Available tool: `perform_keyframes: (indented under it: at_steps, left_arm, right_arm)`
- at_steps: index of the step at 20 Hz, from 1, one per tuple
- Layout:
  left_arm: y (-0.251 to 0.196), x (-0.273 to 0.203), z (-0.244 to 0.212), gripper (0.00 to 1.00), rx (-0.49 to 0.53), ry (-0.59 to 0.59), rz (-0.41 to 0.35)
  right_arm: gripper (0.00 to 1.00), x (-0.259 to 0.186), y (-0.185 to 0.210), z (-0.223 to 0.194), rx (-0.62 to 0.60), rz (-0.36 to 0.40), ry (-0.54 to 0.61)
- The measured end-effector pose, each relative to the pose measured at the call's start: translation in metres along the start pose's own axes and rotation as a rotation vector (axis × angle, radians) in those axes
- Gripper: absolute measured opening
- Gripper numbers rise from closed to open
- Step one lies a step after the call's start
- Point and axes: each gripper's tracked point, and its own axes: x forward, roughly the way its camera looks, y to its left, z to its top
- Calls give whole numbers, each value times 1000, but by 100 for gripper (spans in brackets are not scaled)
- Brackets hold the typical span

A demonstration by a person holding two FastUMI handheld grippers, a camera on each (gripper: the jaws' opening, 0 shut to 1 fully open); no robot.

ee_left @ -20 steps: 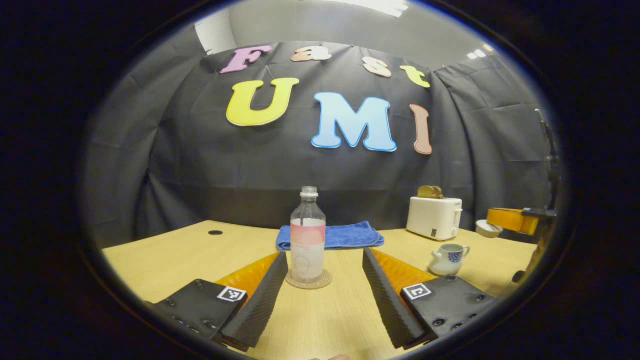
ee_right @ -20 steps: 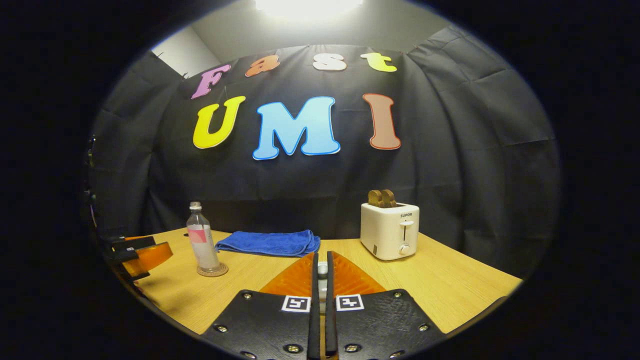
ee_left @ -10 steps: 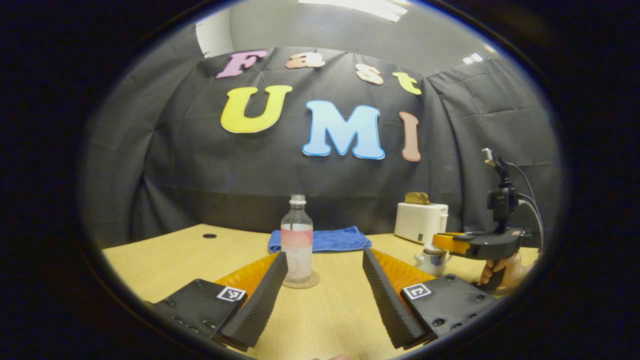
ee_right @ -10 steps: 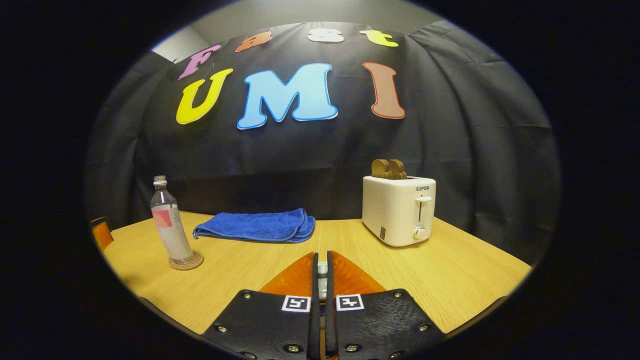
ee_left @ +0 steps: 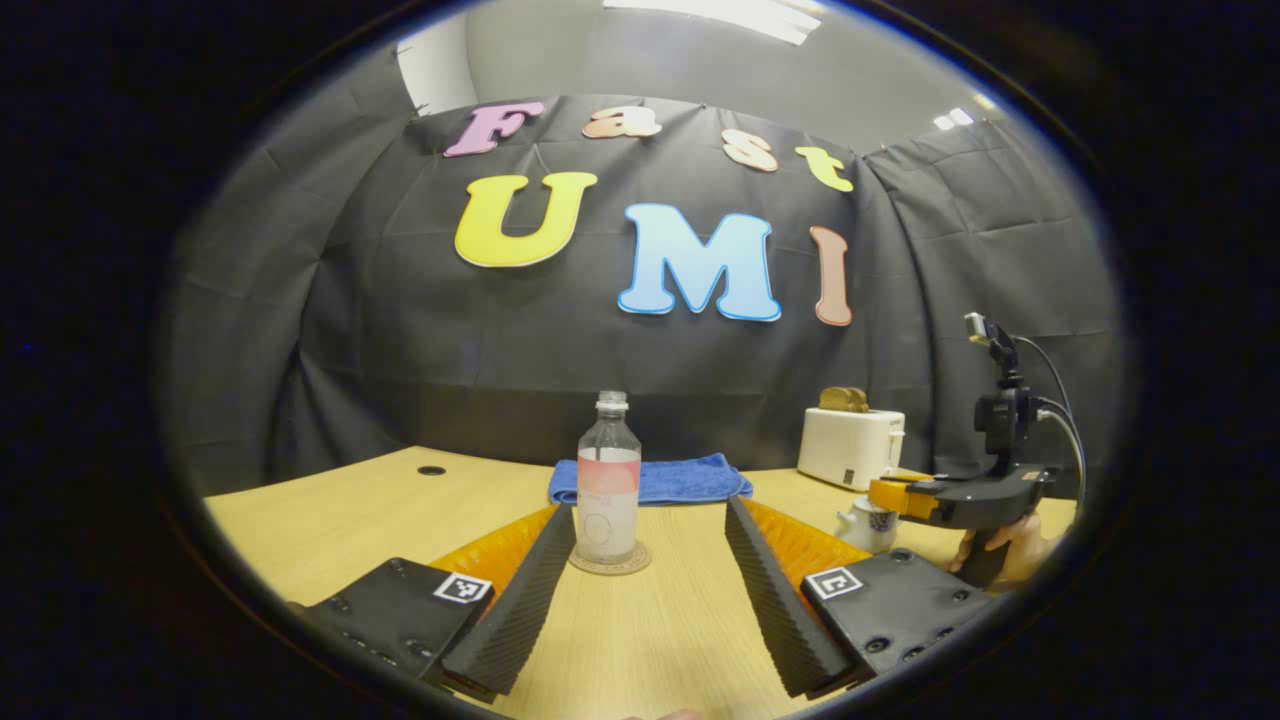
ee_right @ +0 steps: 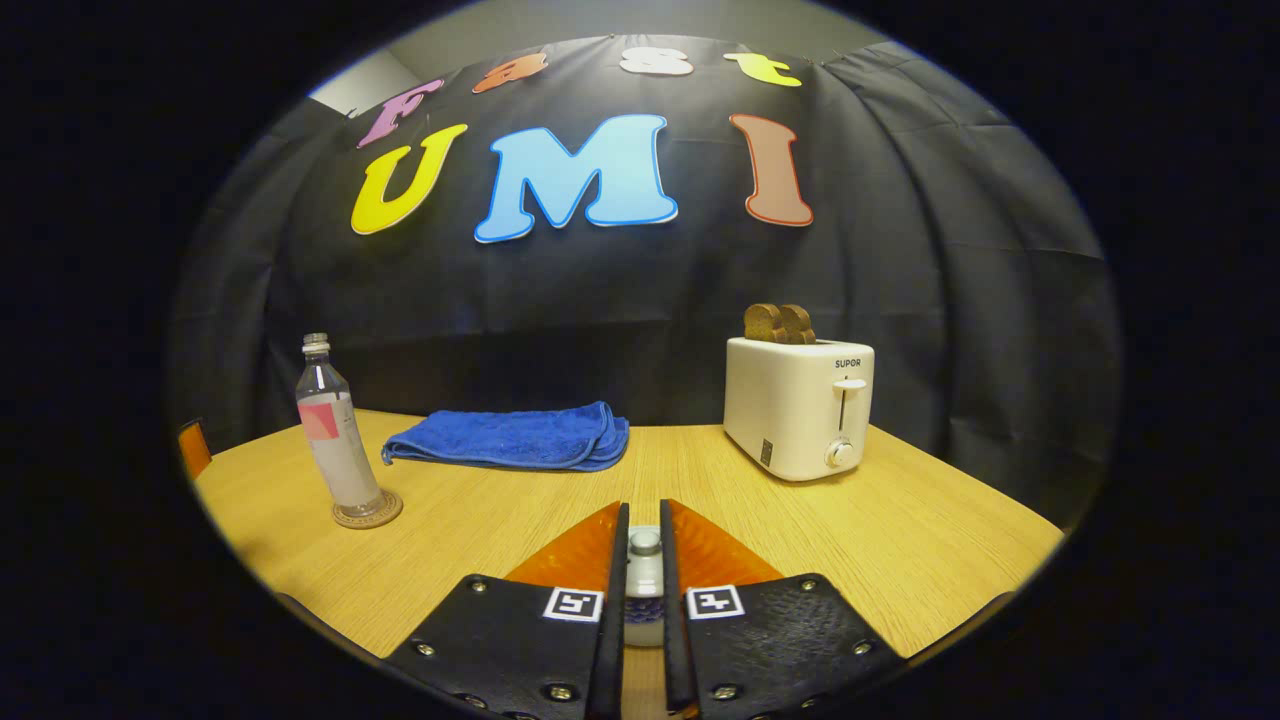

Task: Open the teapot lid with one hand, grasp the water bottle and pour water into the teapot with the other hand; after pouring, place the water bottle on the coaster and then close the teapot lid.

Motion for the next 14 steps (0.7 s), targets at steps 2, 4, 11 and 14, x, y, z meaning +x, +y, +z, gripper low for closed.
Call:
perform_keyframes:
  at_steps: [2,4,11,14]
  left_arm:
    - [-1,-1,-1,100,1,5,2]
    - [-5,-2,-5,100,-3,15,-3]
    - [-36,-23,-13,100,-26,23,-16]
    - [-43,-34,-27,100,-20,48,14]
  right_arm:
    - [25,-13,-3,24,-25,-16,-66]
    - [37,-38,-1,30,-37,-17,-91]
    - [87,-135,17,8,-9,-20,-110]
    - [87,-150,23,-3,29,-20,-102]
